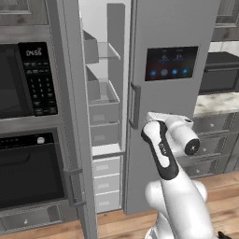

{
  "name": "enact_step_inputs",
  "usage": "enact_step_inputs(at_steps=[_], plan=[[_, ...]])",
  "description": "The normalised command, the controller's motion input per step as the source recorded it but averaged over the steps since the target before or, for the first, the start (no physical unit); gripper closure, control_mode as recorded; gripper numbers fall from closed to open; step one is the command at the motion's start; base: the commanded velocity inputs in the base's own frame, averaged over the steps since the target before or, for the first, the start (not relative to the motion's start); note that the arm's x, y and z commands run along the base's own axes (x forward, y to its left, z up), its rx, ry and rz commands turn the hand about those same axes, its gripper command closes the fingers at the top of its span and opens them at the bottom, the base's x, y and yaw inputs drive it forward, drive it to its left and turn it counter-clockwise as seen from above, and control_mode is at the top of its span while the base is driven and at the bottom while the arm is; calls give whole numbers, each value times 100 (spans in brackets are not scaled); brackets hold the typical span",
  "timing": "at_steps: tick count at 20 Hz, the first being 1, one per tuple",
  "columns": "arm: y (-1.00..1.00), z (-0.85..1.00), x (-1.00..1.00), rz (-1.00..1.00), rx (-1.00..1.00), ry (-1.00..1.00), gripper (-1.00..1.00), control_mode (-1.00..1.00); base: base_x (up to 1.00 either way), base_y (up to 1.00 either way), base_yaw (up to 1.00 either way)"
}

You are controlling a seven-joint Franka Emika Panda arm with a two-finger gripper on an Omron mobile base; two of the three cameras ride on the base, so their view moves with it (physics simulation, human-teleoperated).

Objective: There's a chicken drumstick in the fridge that needs to be moved to the freezer for freezing. Pick up the chicken drumstick from the fridge, place it on any shelf in the freezer, and close the fridge and freezer doors when done.

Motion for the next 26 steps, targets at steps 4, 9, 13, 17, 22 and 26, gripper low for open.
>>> enact_step_inputs(at_steps=[4, 9, 13, 17, 22, 26], plan=[[-40, 100, -72, -1, 7, 37, -100, -100, 0, 0, 0], [-49, 100, -82, -1, 6, 48, -100, -100, 0, 0, 0], [-8, 41, -97, -1, 0, 31, -100, -100, 0, 0, 0], [93, -49, -100, 0, 0, -2, -100, -100, 0, 0, 0], [100, -15, -100, 0, -4, 2, -100, -100, 0, 0, 0], [100, 0, -100, 0, -1, 1, -100, -100, 0, 0, 0]])
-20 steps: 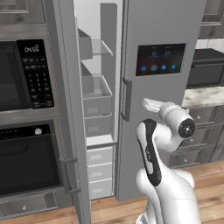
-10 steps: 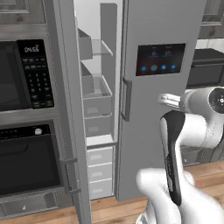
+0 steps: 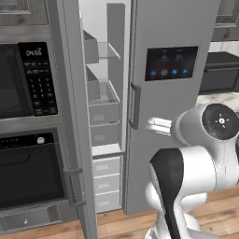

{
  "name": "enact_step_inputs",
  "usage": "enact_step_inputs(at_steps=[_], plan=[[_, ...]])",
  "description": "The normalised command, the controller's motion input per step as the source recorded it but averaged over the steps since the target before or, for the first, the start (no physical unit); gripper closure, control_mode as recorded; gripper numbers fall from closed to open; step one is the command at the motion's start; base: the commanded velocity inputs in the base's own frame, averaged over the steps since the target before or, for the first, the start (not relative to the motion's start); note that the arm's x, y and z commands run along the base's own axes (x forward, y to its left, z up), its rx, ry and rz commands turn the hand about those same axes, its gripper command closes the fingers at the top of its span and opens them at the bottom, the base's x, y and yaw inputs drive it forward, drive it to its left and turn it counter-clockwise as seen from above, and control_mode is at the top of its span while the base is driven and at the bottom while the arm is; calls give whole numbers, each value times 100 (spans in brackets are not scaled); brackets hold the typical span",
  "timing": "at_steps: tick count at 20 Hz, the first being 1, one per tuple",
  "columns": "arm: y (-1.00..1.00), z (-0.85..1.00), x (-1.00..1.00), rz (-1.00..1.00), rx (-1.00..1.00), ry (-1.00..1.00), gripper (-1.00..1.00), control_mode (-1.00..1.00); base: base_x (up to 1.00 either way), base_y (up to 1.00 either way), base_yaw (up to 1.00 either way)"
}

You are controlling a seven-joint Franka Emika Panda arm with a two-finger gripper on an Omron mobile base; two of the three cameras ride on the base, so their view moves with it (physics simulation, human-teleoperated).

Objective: There's a chicken drumstick in the fridge that needs to be moved to the freezer for freezing. Pick up the chicken drumstick from the fridge, place it on any shelf in the freezer, and close the fridge and freezer doors when done.

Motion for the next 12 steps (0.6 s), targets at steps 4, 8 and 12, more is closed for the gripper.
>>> enact_step_inputs(at_steps=[4, 8, 12], plan=[[100, -29, -48, -1, -1, -15, -100, -100, 0, 0, 0], [100, -6, -4, -10, -6, -23, -100, -100, 0, 0, 0], [100, -38, 0, -9, -3, -15, -100, -100, 0, 0, 0]])
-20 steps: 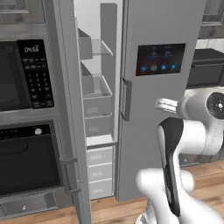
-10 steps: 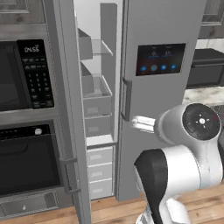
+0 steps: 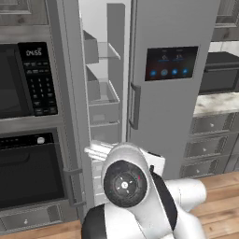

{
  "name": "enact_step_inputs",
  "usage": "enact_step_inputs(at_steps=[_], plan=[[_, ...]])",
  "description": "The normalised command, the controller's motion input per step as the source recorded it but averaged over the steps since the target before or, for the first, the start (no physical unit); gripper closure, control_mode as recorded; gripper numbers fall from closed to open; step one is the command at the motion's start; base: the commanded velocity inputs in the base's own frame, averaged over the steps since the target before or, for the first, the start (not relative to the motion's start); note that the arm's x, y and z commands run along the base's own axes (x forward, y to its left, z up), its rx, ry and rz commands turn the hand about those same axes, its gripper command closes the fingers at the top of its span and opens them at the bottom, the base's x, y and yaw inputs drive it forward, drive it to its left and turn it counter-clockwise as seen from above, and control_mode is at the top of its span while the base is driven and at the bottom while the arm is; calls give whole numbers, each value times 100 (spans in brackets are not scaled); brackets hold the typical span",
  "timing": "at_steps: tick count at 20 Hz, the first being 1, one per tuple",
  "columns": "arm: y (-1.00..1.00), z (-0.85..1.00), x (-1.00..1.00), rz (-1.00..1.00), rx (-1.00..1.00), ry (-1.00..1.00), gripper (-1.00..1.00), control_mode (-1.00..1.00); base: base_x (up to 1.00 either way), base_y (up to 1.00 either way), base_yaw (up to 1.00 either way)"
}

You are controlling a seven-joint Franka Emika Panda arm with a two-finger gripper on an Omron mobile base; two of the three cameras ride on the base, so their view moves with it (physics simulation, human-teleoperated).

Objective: There's a chicken drumstick in the fridge that needs to be moved to the freezer for freezing. Pick up the chicken drumstick from the fridge, place it on any shelf in the freezer, and close the fridge and freezer doors when done.

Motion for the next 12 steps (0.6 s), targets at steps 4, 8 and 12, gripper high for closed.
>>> enact_step_inputs(at_steps=[4, 8, 12], plan=[[99, -40, 35, -15, -10, -17, -100, -100, 0, 0, 0], [95, -65, 86, -11, -12, -17, -100, -100, 0, 0, 0], [95, -78, 99, -12, -13, -20, -100, -100, 0, 0, 0]])
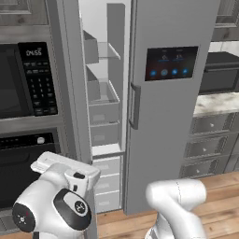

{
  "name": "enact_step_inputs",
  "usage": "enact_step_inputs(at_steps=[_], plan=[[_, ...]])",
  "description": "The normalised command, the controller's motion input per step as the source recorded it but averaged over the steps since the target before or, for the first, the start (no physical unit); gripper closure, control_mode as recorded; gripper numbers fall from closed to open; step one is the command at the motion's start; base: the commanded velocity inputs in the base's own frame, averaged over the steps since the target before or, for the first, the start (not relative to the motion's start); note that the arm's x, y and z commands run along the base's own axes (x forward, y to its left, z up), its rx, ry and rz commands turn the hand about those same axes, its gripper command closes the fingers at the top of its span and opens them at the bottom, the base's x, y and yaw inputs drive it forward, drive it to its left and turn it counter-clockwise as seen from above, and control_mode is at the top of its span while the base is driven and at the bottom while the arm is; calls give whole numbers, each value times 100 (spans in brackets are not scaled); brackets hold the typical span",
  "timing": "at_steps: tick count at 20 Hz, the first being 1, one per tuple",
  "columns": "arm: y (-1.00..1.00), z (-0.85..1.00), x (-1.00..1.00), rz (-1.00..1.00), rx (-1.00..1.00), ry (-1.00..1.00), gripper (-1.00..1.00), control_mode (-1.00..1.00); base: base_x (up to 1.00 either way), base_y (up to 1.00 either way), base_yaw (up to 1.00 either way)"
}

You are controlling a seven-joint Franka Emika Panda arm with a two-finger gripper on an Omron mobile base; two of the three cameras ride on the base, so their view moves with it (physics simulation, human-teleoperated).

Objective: There's a chicken drumstick in the fridge that needs to be moved to the freezer for freezing. Pick up the chicken drumstick from the fridge, place it on any shelf in the freezer, and close the fridge and freezer doors when done.

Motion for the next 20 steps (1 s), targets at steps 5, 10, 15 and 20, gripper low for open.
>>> enact_step_inputs(at_steps=[5, 10, 15, 20], plan=[[78, -68, 89, -9, -5, -11, -100, -100, 0, 0, 0], [73, -57, 94, -4, 0, 0, -100, -100, 0, 0, 0], [31, -50, 97, 0, 0, 7, -100, -100, 0, 0, 0], [23, -61, 100, 0, 0, 3, -100, -100, 0, 0, 0]])
